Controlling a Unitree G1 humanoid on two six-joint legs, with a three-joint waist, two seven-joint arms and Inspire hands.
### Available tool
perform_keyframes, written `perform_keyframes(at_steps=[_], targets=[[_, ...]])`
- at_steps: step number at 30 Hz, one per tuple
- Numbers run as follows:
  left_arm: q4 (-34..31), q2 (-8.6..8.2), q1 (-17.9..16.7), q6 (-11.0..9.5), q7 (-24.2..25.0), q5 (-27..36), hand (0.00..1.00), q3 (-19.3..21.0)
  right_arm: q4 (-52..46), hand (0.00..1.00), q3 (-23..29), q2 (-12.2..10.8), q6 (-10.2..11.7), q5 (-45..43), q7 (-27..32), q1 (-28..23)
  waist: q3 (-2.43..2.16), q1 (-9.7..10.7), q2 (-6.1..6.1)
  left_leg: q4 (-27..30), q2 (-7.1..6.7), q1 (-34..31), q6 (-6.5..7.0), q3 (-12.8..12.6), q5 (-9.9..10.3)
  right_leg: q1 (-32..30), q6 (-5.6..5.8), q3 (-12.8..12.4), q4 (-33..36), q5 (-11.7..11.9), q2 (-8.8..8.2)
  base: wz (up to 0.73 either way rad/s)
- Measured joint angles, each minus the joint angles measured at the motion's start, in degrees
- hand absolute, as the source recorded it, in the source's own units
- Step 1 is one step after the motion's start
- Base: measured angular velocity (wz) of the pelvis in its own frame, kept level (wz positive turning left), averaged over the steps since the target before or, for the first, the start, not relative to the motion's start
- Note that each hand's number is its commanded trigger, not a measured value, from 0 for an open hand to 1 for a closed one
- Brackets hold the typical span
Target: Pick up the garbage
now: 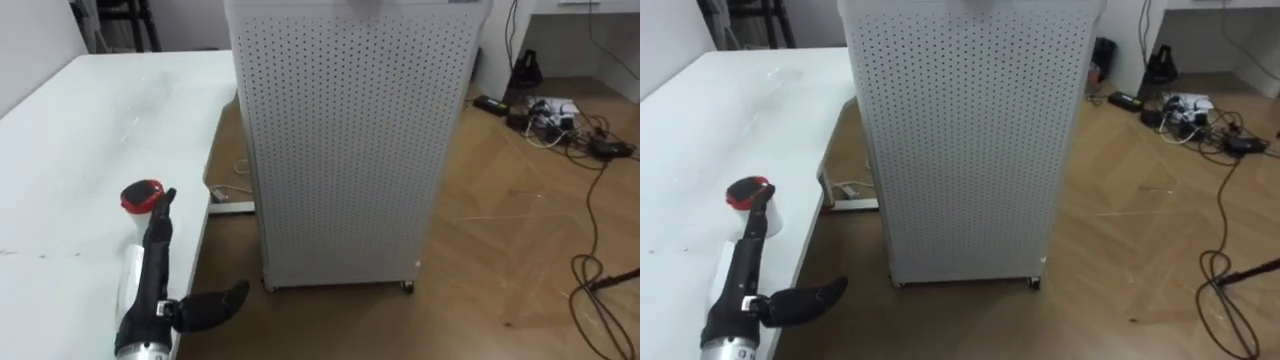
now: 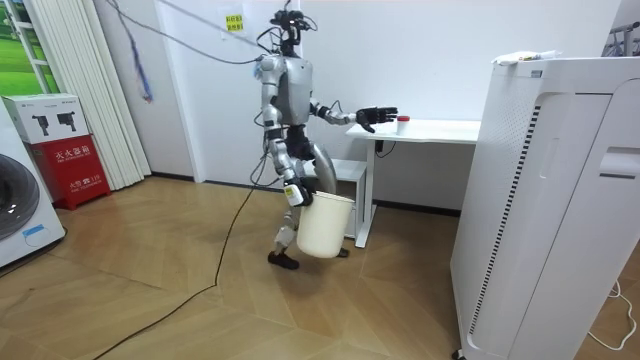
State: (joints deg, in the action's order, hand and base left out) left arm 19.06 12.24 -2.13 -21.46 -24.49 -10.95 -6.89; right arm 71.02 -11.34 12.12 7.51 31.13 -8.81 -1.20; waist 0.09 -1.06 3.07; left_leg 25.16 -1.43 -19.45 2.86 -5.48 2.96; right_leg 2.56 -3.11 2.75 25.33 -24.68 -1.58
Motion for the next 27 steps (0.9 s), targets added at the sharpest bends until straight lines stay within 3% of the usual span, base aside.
perform_keyframes(at_steps=[2, 3, 5, 7, 8, 10, 11, 12, 13, 14, 15, 16, 17, 18, 19, 21, 23, 27], targets=[[0.0, 0.03, 0.1, -0.4, 0.0, 0.2, 0.00, 0.0, 0.0, 1.00, -0.1, 0.1, 0.0, -0.2, 0.0, 0.0, 0.04, -0.4, -0.31, 3.6, -0.47, 0.0, 0.83, -0.8, 3.6, 1.6, 0.80, 1.3, 1.1, -0.4, -1.21, 0.00], [0.0, 0.21, 0.2, -0.8, 0.0, 0.2, 0.00, 0.0, -0.1, 1.00, -1.0, 0.1, 0.0, -0.1, 0.0, -0.1, 0.11, -0.8, -0.38, 6.1, -0.83, 0.1, 1.30, -1.0, 5.6, 1.9, 1.46, 2.6, 4.2, -0.8, -2.23, 0.10], [0.0, 0.29, 0.2, -1.2, -0.2, 0.2, 0.00, 0.0, -1.1, 1.00, -2.1, 0.3, 0.0, 0.1, 0.0, -0.1, 0.17, -1.3, -0.25, 7.9, -2.04, 0.5, 2.33, -1.1, 7.6, 0.1, 2.62, 3.8, 11.3, -0.7, -4.26, 0.14], [0.0, 0.17, 0.4, -1.3, -0.5, 0.0, 0.00, 0.0, -2.2, 1.00, -2.1, 0.5, 0.1, 0.2, 0.1, 0.3, 0.38, -2.0, -0.43, 8.0, -3.24, 2.2, 2.94, -1.2, 10.9, -3.8, 6.39, 5.3, 22.6, 2.7, -6.91, 0.22], [0.1, 0.12, 0.4, -1.3, -0.8, -0.1, 0.00, 0.0, -2.2, 1.00, -2.1, 0.5, 0.1, 0.2, 0.0, 0.5, 0.50, -2.2, -0.55, 8.1, -3.58, 2.7, 3.19, -1.1, 11.4, -4.5, 6.39, 5.4, 24.7, 4.1, -7.33, 0.36], [0.1, 0.08, 0.3, -1.3, -2.5, -1.7, 0.00, -0.1, -2.3, 1.00, -2.0, 0.6, 0.2, 0.1, 0.1, 0.6, 0.98, -2.3, -1.46, 6.7, -4.37, 5.1, 3.70, 1.7, 12.5, -6.8, 6.67, 5.5, 29.9, 10.3, -7.14, 0.43], [0.1, 0.06, 0.3, -1.4, -3.1, -1.7, 0.00, -0.1, -2.2, 1.00, -2.0, 0.6, 0.2, 0.1, 0.0, 0.7, 0.91, -2.7, -1.62, 5.9, -4.36, 5.5, 3.70, 2.2, 12.5, -7.7, 6.90, 5.5, 30.0, 9.6, -7.06, 0.36], [0.0, 0.03, 0.4, -1.5, -4.5, -1.5, 0.00, 0.1, -2.2, 1.00, -2.1, 0.6, 0.2, 0.3, 0.0, 1.5, 1.26, -2.7, -2.20, 4.7, -4.27, 6.2, 3.60, 3.5, 12.3, -10.1, 6.26, 5.7, 29.6, 6.9, -6.96, 0.27], [0.1, -0.03, 0.4, -1.5, -5.1, -1.3, 0.00, 0.1, -2.2, 1.00, -2.1, 0.6, 0.3, 0.6, 0.0, 1.6, 1.21, -2.5, -2.43, 4.2, -4.16, 6.3, 3.55, 4.3, 12.2, -11.4, 5.96, 5.8, 28.6, 5.6, -6.84, 0.49], [0.0, -0.45, 0.7, -1.6, -5.5, -1.1, 0.00, -0.1, -2.2, 1.00, -2.3, 0.6, 0.6, 0.8, -0.1, 1.8, 1.04, -2.3, -2.78, 3.8, -3.88, 6.4, 3.41, 5.9, 12.1, -13.6, 5.71, 5.8, 23.9, 3.8, -6.37, 0.67], [0.0, -0.62, 1.2, -1.7, -5.9, -1.3, 0.00, -0.4, -2.0, 1.00, -2.6, 0.5, 0.7, 0.4, -0.1, 1.8, 1.00, -2.1, -2.62, 3.4, -3.85, 6.8, 3.16, 7.4, 12.0, -15.0, 6.04, 5.2, 17.0, 3.5, -6.14, 0.69], [0.0, -0.58, 1.5, -1.7, -6.1, -1.1, 0.00, -0.8, -2.0, 1.00, -2.6, 0.5, 0.7, 0.2, 0.0, 1.7, 0.98, -2.0, -2.49, 3.4, -3.88, 7.0, 3.03, 8.1, 12.0, -15.5, 6.12, 5.0, 13.2, 3.6, -6.25, 0.70], [0.0, -0.23, 1.5, -1.8, -6.5, -1.0, 0.00, -1.3, -2.0, 1.00, -2.6, 0.5, 0.8, 0.0, 0.1, 1.7, 0.97, -1.3, -2.37, 3.4, -4.03, 7.4, 2.62, 9.4, 12.2, -15.6, 5.91, 4.5, 5.1, 6.1, -6.20, 0.79], [0.1, -0.14, 1.2, -1.8, -6.5, -1.1, 0.00, -1.5, -2.0, 1.00, -2.6, 0.3, 1.3, -0.4, 0.2, 1.5, 0.91, 0.0, -2.57, 3.3, -3.93, 8.5, 2.05, 10.6, 12.4, -15.0, 6.05, 4.4, 3.0, 10.7, -6.12, 0.77], [-0.1, -0.14, 1.1, -1.8, -6.5, -1.4, 0.00, -1.7, -2.0, 1.00, -2.5, 0.2, 1.4, -0.6, 0.2, 1.2, 0.67, 0.0, -2.47, 2.6, -3.68, 9.1, 1.85, 10.6, 12.3, -14.0, 5.92, 4.5, 2.0, 10.6, -5.81, 0.43], [-2.4, -0.05, 1.0, -1.8, -7.3, -3.3, 0.00, -0.5, -1.8, 1.00, -2.5, 0.3, 1.4, -1.5, 0.2, 1.6, 0.75, -1.0, -2.14, -0.6, -2.12, 11.6, 0.75, 10.8, 11.7, -10.7, 4.58, 5.2, -1.7, 11.6, -4.08, -0.03], [-4.7, 0.10, 1.0, -1.8, -8.9, -4.6, 0.00, 0.2, -1.9, 1.00, -2.5, 0.3, 1.4, -1.9, -0.5, 1.8, 0.84, -1.0, -1.71, -2.8, -1.25, 13.1, 0.08, 10.9, 11.4, -9.0, 4.08, 5.3, -4.1, 12.1, -3.01, 0.00], [-9.3, 0.27, 0.2, -2.1, -9.9, -4.9, 0.00, 0.0, -1.5, 1.00, -2.4, 0.4, 1.4, -4.4, -1.2, 2.3, 0.82, -0.7, -0.90, -5.5, -0.91, 14.9, -0.78, 12.2, 10.8, -7.2, 3.59, 6.1, -6.5, 12.4, -1.76, 0.04]])
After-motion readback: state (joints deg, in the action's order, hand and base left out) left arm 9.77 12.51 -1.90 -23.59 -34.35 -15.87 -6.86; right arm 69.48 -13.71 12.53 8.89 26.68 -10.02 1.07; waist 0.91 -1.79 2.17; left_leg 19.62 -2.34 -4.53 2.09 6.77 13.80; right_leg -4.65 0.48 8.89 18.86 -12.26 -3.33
